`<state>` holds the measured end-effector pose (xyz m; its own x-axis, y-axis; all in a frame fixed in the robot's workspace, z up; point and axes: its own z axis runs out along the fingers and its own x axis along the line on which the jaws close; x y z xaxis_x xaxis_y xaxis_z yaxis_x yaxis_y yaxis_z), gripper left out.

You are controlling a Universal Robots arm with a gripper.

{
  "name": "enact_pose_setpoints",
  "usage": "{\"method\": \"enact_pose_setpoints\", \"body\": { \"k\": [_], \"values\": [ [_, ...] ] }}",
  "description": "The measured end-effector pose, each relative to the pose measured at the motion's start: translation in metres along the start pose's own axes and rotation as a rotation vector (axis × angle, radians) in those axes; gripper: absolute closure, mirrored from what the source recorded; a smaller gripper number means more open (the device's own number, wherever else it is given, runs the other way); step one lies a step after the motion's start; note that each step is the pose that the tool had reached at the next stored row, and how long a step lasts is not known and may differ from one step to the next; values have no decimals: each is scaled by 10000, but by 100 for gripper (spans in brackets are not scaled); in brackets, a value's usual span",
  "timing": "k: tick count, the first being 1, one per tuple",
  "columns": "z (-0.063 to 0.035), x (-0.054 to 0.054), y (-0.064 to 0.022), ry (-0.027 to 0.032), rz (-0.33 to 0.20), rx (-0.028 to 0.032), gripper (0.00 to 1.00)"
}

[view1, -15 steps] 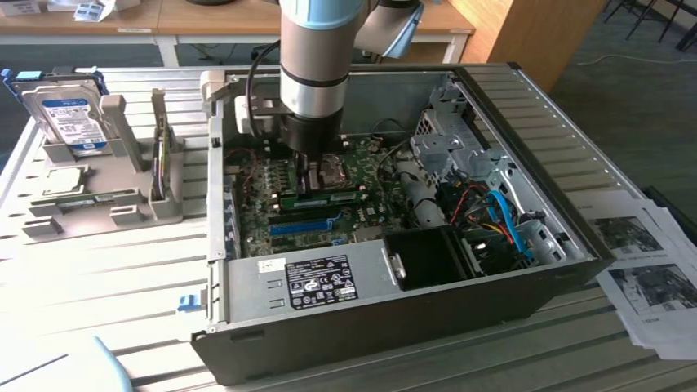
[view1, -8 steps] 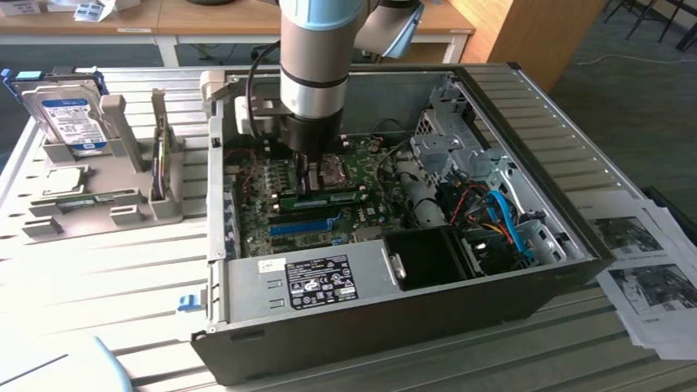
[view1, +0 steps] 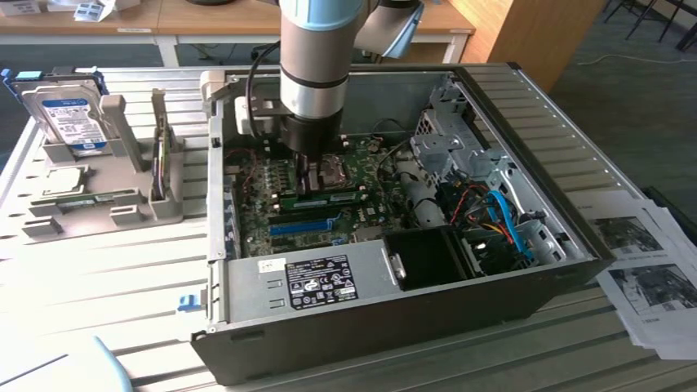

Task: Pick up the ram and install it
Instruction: 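Press down the ram until it locks into place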

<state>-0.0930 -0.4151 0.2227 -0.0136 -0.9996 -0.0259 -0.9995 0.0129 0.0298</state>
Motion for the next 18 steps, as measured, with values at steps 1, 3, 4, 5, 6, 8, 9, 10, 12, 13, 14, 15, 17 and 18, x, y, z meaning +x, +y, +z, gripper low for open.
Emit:
{"method": "enact_pose_setpoints", "body": {
  "k": [1,3,4,5,6,8,9,10,12,13,14,15,17,18],
  "values": [
    [2,0,0,-2,0,1,91],
    [3,0,0,-1,0,1,91],
    [4,0,0,0,0,1,91],
    [4,0,0,0,0,0,91],
    [5,0,0,-1,0,1,91],
    [6,0,0,-1,0,1,91],
    [6,0,0,0,0,1,91],
    [7,0,0,-1,0,1,91],
    [9,0,0,-2,0,1,91],
    [9,0,-1,-1,0,1,91],
    [9,0,0,-1,0,1,91],
    [9,0,-1,-1,0,1,91],
    [7,-1,-1,-5,0,3,91],
    [1,-2,-2,-14,-1,10,91]
  ]
}}
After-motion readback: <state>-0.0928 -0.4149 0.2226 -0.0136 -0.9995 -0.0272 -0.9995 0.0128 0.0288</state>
